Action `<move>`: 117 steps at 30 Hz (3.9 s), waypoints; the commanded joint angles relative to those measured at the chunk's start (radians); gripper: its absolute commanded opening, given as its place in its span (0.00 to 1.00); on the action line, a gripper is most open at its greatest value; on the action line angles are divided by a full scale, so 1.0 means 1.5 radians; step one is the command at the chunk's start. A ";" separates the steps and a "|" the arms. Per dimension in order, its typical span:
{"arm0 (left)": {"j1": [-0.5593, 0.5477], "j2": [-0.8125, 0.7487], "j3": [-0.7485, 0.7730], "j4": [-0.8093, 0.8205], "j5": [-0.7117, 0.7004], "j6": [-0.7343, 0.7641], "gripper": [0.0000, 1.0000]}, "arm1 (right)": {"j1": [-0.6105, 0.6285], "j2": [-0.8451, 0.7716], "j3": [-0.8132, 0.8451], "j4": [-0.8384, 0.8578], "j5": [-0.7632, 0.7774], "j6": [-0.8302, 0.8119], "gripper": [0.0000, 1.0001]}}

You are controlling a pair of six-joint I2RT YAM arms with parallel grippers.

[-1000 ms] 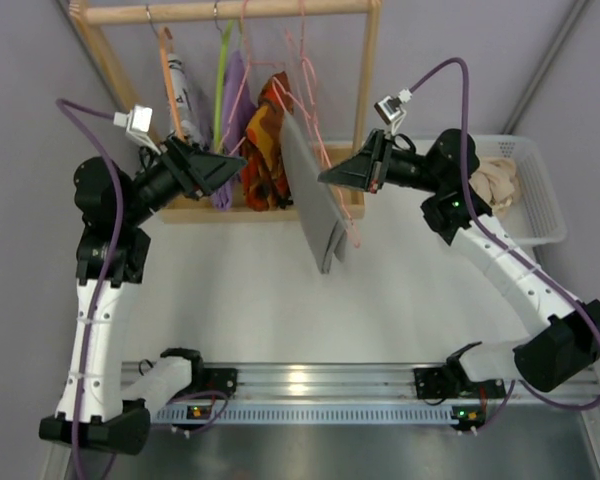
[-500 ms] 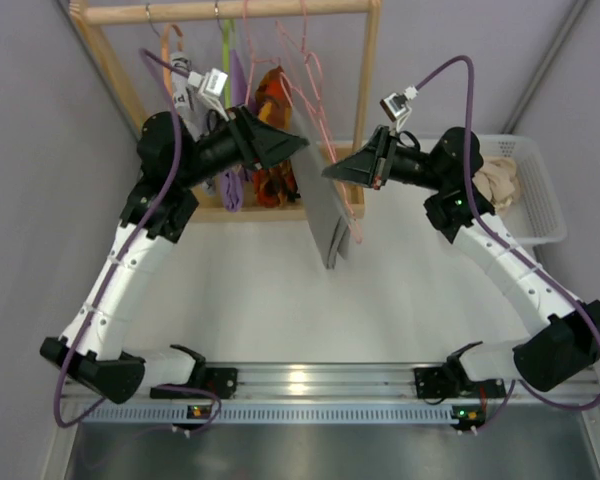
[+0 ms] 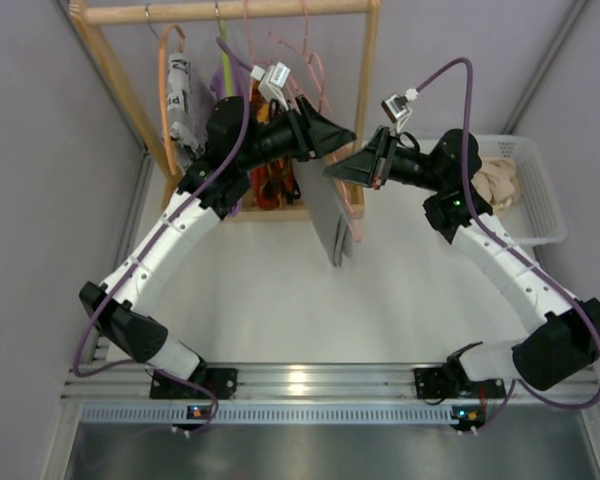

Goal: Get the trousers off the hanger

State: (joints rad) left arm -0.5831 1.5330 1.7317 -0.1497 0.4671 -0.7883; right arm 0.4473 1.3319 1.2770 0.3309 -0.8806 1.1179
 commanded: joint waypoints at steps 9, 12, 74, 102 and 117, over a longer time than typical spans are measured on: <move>-0.003 -0.004 0.035 0.089 0.000 -0.055 0.36 | -0.004 -0.016 -0.007 0.114 0.015 -0.004 0.00; -0.002 -0.011 0.021 0.093 0.012 -0.069 0.31 | -0.001 -0.014 -0.002 0.116 0.017 -0.005 0.00; 0.058 -0.111 0.025 0.328 0.235 -0.137 0.00 | -0.021 0.018 -0.468 0.481 -0.005 0.228 0.99; 0.081 -0.103 0.040 0.339 0.232 -0.162 0.00 | 0.053 0.284 -0.330 0.919 0.141 0.514 0.99; 0.086 -0.107 0.031 0.338 0.228 -0.164 0.00 | 0.074 0.242 -0.317 0.918 0.124 0.500 0.46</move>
State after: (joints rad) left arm -0.4603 1.3907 1.7390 0.2363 0.8368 -1.0279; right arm 0.5621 1.7466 0.7708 1.2728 -0.6991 1.8751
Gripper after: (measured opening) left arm 0.091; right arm 0.562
